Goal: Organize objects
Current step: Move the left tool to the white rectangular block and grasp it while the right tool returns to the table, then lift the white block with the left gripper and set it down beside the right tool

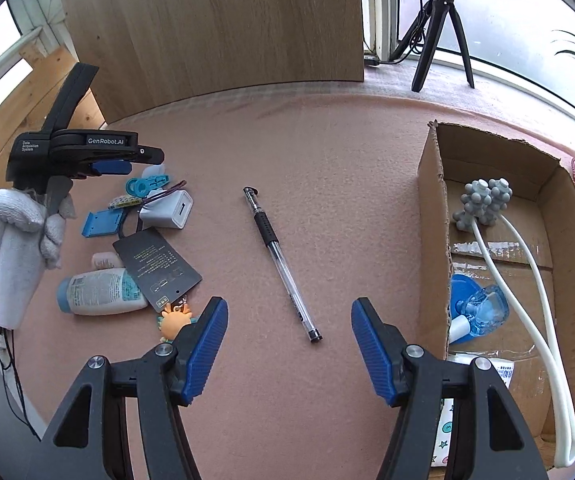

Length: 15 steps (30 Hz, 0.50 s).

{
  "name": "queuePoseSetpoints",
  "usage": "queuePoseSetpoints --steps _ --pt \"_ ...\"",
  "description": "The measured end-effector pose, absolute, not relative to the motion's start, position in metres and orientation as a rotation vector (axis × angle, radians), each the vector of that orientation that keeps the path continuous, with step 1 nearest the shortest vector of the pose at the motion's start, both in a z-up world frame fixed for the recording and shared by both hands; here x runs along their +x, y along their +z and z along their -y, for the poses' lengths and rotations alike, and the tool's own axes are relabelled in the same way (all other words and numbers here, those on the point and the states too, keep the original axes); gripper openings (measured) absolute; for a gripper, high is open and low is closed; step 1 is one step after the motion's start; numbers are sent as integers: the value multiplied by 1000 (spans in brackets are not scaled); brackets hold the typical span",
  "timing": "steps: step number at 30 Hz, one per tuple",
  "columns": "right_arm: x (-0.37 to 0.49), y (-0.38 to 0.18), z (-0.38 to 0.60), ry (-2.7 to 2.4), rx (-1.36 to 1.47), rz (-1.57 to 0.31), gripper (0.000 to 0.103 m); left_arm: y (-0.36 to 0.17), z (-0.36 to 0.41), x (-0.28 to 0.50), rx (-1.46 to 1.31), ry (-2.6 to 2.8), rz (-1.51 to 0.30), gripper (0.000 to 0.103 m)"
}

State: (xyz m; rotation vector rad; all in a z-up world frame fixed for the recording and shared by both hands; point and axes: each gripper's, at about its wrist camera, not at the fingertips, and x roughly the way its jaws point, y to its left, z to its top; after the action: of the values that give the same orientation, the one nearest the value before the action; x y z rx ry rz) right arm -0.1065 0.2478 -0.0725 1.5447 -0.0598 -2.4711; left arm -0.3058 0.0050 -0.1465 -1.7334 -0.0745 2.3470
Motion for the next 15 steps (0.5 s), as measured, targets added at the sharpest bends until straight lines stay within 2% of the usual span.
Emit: queuePoseSetpoints --steps 2,4,5,15 --pt "-109 -76 -246 -2465 1552 54 60 -149 -14 -304 -1720 2354 -24 63" --pt "-110 -79 -246 -2461 1560 55 60 -149 -18 -302 -1711 2367 -109 38" --pt "-112 -80 -247 -2461 1564 56 60 -149 -18 -301 -1713 2369 -128 29" --pt "-117 -84 -245 -2448 1570 48 60 -149 7 -267 -1713 2329 -138 29"
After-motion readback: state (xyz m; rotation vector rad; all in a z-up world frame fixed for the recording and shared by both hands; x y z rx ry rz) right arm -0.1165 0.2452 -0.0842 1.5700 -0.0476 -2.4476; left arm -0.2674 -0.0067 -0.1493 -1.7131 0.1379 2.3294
